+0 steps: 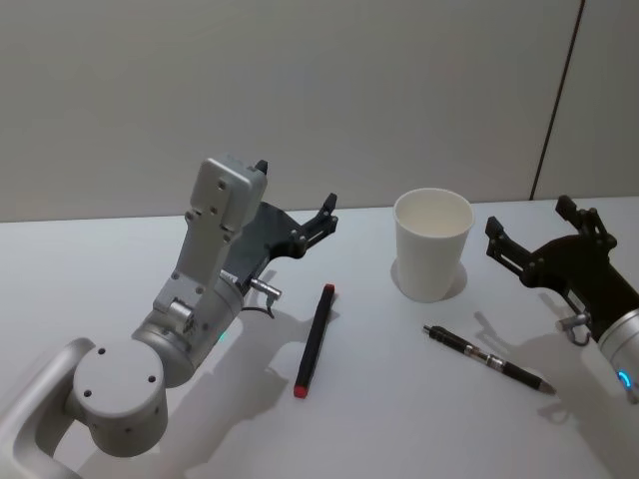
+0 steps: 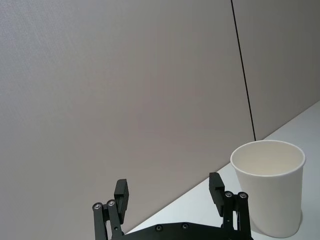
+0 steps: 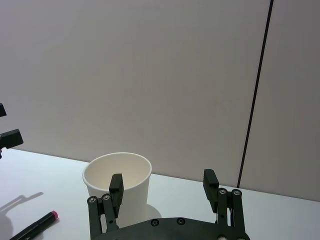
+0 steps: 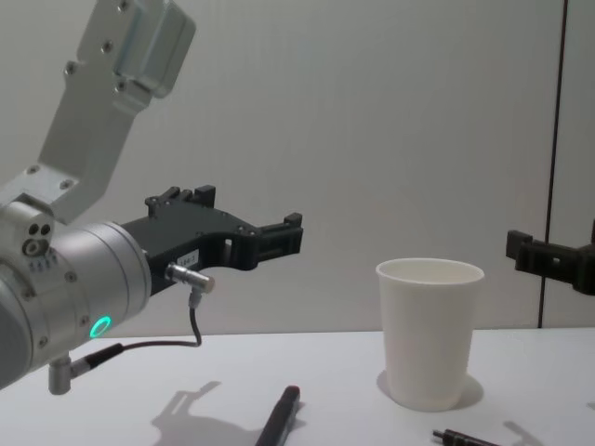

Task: Place the pen into the pen holder.

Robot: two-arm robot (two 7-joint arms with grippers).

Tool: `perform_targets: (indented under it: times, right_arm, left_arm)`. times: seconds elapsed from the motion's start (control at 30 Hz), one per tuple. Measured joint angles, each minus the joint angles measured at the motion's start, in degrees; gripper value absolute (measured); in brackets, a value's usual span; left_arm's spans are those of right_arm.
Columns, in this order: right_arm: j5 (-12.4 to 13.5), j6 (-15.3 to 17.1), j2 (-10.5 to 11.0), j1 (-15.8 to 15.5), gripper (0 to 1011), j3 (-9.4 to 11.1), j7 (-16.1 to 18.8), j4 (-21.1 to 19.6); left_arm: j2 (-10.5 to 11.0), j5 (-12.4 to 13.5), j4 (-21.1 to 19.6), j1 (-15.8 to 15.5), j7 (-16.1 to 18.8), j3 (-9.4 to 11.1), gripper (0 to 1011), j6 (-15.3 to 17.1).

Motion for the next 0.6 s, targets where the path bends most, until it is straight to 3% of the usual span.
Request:
perform_targets:
  times: [0.6]
  right_arm:
    - [0.00,0.00,0.00,0.00,1001,0.00,0.00,0.00]
  left_arm:
    - [0.00,0.00,0.00,0.00,0.00,0.00,1001,0.00]
